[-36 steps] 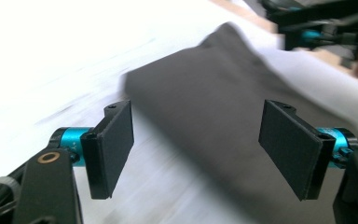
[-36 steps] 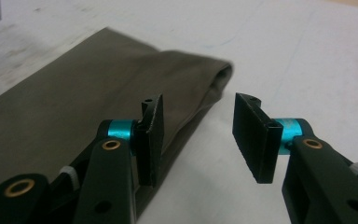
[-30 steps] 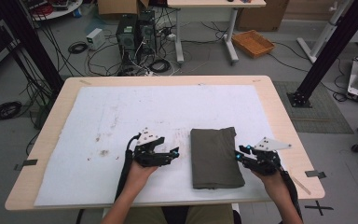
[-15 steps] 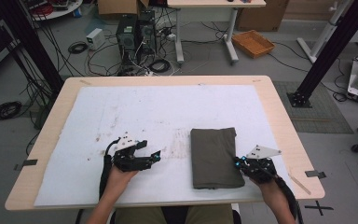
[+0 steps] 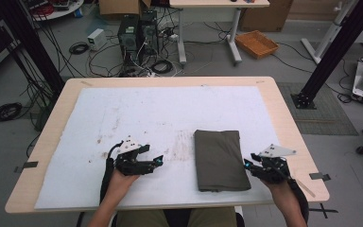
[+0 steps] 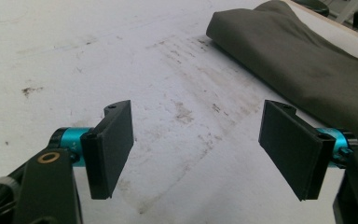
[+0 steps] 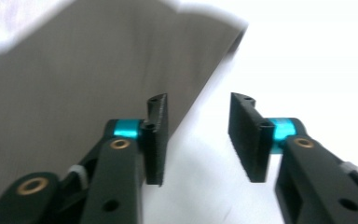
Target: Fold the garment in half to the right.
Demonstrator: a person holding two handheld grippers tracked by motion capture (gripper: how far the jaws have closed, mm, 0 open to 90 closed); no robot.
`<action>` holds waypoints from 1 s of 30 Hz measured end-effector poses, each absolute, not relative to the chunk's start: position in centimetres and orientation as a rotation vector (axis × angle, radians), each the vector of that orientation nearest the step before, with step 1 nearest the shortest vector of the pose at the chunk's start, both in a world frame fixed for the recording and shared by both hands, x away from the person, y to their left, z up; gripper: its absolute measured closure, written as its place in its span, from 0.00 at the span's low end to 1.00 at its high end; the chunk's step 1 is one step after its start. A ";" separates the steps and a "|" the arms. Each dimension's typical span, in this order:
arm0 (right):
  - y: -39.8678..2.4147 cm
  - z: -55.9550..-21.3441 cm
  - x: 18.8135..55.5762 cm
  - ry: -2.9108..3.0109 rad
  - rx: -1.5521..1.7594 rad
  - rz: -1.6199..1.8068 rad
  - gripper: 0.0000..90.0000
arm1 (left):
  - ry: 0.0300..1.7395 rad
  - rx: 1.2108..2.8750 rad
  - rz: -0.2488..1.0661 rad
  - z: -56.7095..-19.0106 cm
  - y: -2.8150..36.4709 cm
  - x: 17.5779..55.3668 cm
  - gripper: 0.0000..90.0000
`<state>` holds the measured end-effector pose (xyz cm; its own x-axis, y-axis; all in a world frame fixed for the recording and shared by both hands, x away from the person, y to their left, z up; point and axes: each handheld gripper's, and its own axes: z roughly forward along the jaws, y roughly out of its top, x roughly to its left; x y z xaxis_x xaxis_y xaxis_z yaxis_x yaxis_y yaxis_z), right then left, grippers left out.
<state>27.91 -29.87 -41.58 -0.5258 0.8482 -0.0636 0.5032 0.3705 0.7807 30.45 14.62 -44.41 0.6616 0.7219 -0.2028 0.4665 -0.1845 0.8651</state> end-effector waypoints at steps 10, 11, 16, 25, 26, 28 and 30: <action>-26.3 -40.0 35.4 2.165 1.133 1.028 0.66 | 0.950 1.822 0.314 -44.4 15.0 30.5 0.29; -25.8 -40.1 36.2 2.187 1.128 1.018 0.70 | 0.951 1.821 0.317 -44.3 15.1 30.5 0.29; -24.3 -41.6 39.2 2.316 1.158 0.865 0.75 | 0.957 1.810 0.318 -44.3 15.5 30.5 0.29; -24.6 -42.9 40.8 2.371 1.223 0.886 0.99 | 0.960 1.808 0.322 -44.3 15.7 30.3 0.29; -24.5 -42.9 40.9 2.354 1.208 0.886 0.99 | 0.959 1.810 0.323 -44.3 15.7 30.3 0.29; -24.4 -42.8 40.9 2.327 1.185 0.889 0.99 | 0.961 1.810 0.322 -44.3 15.7 30.3 0.29; -24.1 -42.8 40.9 2.277 1.165 0.921 0.99 | 0.962 1.813 0.320 -44.3 15.7 30.3 0.29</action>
<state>40.87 -24.11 -42.79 -0.5604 0.8255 -0.0663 0.5473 0.4293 0.7185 30.32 15.65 -44.35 0.6463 0.7351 -0.2050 0.4653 -0.1666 0.8694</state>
